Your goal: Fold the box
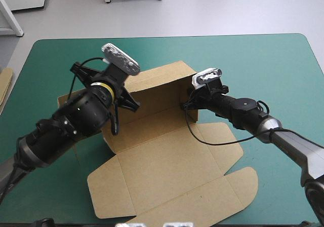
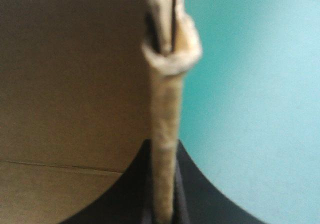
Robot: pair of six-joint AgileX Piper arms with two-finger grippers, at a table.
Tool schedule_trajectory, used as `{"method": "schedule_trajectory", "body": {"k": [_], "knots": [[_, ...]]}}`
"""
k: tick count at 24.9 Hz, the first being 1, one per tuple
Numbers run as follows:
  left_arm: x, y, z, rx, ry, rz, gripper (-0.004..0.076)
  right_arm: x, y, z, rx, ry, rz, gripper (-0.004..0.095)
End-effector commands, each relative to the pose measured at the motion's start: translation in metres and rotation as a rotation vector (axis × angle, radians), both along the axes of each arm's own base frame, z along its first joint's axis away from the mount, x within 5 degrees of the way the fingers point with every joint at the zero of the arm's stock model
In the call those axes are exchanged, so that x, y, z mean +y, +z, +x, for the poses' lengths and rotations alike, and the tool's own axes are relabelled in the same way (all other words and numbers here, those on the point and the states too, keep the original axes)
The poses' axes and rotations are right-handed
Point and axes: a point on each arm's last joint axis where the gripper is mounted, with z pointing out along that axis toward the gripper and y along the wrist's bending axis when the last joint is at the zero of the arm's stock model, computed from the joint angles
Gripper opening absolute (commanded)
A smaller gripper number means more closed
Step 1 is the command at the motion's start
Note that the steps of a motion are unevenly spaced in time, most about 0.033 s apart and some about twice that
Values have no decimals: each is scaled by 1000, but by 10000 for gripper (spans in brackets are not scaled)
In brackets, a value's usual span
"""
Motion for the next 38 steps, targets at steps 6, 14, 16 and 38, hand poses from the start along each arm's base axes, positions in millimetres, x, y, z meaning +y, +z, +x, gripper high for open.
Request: {"method": "schedule_trajectory", "body": {"k": [6, 14, 16, 38], "knots": [[75, 23, 38, -23, 166, -138, -6, -37, 33, 0, 194, -15, 102, -7], [134, 38, 51, -25, 298, -294, -7, -61, 74, 4, 282, -9, 69, -8], [149, 40, 53, -25, 340, -327, -7, -64, 86, 5, 287, 3, 70, -8], [206, -15, 109, 211, 431, -568, -7, -65, 71, 75, 522, -86, -93, -9]]}}
